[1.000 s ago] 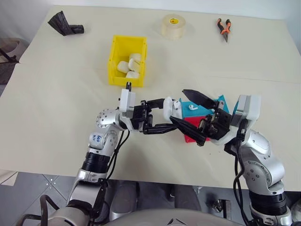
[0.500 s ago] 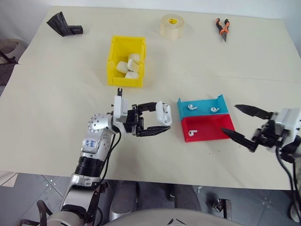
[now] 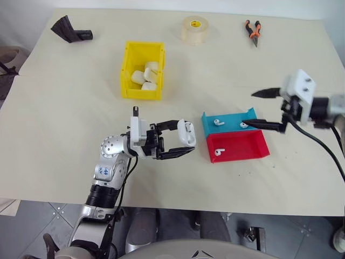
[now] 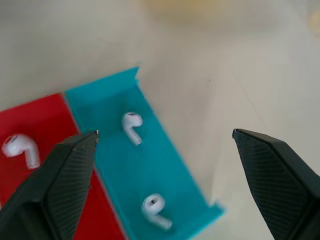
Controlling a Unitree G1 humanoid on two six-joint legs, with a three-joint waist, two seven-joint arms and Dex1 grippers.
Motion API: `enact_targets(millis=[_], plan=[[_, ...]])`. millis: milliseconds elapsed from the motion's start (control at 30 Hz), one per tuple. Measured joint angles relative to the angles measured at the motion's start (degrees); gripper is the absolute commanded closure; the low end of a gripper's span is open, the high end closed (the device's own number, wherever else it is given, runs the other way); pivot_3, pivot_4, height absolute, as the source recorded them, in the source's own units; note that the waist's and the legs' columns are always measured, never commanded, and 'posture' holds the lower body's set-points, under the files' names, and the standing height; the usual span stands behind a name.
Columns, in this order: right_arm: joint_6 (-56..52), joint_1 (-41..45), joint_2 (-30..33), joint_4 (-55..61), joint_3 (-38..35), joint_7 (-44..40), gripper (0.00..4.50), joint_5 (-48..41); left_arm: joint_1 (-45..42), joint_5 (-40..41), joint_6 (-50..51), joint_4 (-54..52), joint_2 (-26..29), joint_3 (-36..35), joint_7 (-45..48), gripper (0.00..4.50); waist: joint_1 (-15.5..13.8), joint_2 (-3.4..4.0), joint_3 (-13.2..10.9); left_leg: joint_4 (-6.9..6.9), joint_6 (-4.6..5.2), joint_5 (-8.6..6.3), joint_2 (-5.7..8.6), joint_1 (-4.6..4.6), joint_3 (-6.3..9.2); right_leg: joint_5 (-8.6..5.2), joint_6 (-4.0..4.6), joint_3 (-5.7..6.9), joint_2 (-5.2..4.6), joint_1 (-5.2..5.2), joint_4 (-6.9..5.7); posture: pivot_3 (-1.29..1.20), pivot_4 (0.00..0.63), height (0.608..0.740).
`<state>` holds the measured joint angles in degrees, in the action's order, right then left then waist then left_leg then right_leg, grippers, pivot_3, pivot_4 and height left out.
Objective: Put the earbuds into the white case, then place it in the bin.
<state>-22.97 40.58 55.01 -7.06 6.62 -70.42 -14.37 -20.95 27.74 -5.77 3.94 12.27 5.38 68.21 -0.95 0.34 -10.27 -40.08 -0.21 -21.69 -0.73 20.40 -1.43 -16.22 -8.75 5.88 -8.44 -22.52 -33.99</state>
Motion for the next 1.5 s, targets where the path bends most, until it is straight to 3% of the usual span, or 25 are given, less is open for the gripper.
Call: enact_targets(millis=[233,533,633,767,1367,1500], plan=[[1.29,13.64,-7.26,-10.73,16.00,-6.71,0.03,12.00,0.35,-0.12,-0.78,0.00,-0.43,0.31,-0.65,1.70,-0.34,0.00,0.00,-0.03,0.01,-0.01,0.09,0.23,0.12,0.01,-0.02,0.08,-0.02,-0.07,0.07,0.00,0.150,0.740],[12.47,18.53,-12.90,-21.73,22.06,-9.91,0.03,21.51,0.85,-0.83,-1.83,-0.06,-0.99,0.39,-2.36,1.70,0.83,0.00,0.00,-0.05,0.00,0.00,0.06,0.23,0.12,0.01,-0.02,0.12,-0.01,-0.07,0.04,0.00,0.150,0.740],[15.89,19.25,-13.57,-24.25,22.18,-10.13,0.67,23.70,1.35,-0.94,-1.83,-0.20,-0.97,0.43,-2.83,1.70,1.24,0.00,0.00,-0.04,-0.01,0.00,0.05,0.22,0.13,0.01,-0.02,0.12,-0.01,-0.07,0.03,0.00,0.150,0.740],[19.44,19.51,-14.99,-26.00,22.20,-10.63,1.97,25.15,1.36,-0.96,-1.83,-0.95,-1.02,0.44,-3.63,1.70,1.43,0.00,0.00,-0.05,-0.03,0.02,0.04,0.19,0.13,0.01,-0.02,0.12,-0.01,-0.06,0.00,0.00,0.150,0.740],[25.12,21.68,-18.16,-29.75,22.09,-11.67,1.97,28.66,1.35,-0.93,-1.20,-1.39,-0.65,0.23,-5.34,1.70,2.47,0.00,0.00,-0.07,-0.06,0.03,0.02,0.14,0.17,0.01,-0.02,0.11,-0.01,-0.03,-0.07,0.00,0.150,0.740],[25.24,21.67,-18.38,-30.11,22.07,-13.06,3.16,28.72,1.35,-0.92,-1.14,-1.42,-0.36,0.19,-5.58,1.70,2.54,0.00,0.00,-0.08,-0.06,0.03,0.02,0.12,0.17,0.01,-0.02,0.11,-0.01,-0.01,-0.07,0.00,0.150,0.740]])
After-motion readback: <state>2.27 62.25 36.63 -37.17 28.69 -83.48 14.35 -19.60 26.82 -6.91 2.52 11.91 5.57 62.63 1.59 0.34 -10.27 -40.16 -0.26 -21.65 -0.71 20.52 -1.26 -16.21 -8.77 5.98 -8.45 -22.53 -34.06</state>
